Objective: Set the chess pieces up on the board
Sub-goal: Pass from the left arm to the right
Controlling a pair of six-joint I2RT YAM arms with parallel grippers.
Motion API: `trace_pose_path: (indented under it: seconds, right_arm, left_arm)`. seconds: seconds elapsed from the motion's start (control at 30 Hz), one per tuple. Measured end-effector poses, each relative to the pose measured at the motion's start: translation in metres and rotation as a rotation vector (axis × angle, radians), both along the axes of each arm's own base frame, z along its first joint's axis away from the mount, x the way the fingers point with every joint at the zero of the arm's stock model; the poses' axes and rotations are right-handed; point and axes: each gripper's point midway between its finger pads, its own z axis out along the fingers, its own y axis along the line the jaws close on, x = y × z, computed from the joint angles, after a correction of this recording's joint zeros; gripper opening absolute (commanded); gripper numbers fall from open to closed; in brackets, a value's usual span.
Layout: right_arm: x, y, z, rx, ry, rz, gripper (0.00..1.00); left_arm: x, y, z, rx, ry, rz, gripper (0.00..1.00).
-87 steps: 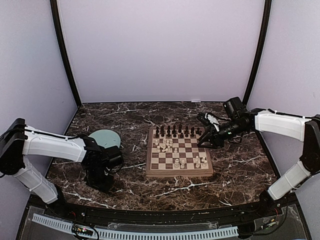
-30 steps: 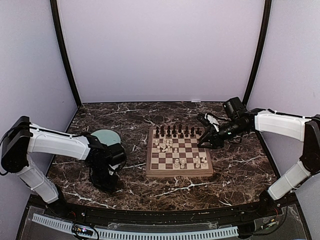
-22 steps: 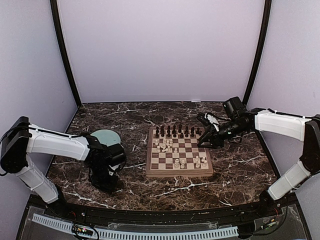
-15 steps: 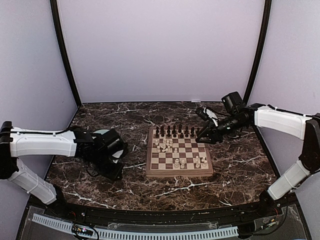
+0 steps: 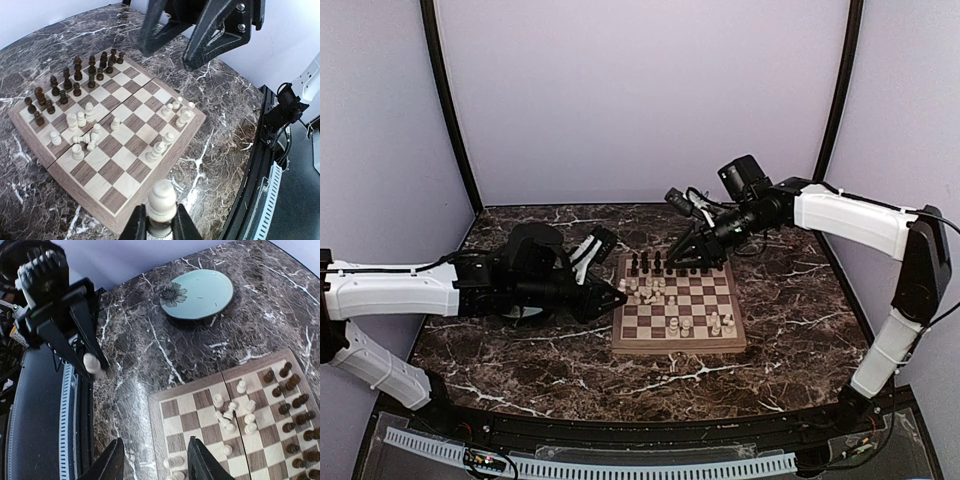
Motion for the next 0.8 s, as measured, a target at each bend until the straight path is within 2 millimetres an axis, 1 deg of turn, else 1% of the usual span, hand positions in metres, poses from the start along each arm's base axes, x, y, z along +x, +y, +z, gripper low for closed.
trace_pose_path:
  seconds: [0.13,0.23,0.37,0.5,0.67,0.8]
  right_arm:
    - [-0.01,0.024,0.01,0.04,0.07,0.051,0.48]
    - [-0.02,0.036,0.01,0.049,0.123,0.085,0.5]
    - [-0.034,0.047,0.005,0.044,0.163,0.12,0.51]
    - [-0.044,0.053,0.006,0.045,0.18,0.144,0.49]
    - [-0.047,0.055,0.006,0.045,0.187,0.15,0.46]
    - [-0.048,0.055,0.006,0.044,0.186,0.154,0.4]
  left_arm:
    - [-0.003,-0.017,-0.002,-0.014,-0.032,-0.05,0.13]
    - [-0.005,-0.025,-0.005,-0.009,-0.044,-0.077,0.13]
    - [-0.005,-0.033,0.001,-0.029,-0.065,-0.093,0.13]
    - [-0.006,-0.035,0.006,-0.042,-0.074,-0.101,0.13]
    - [-0.006,-0.038,0.007,-0.048,-0.08,-0.106,0.13]
    - [-0.006,-0.038,0.006,-0.048,-0.08,-0.105,0.13]
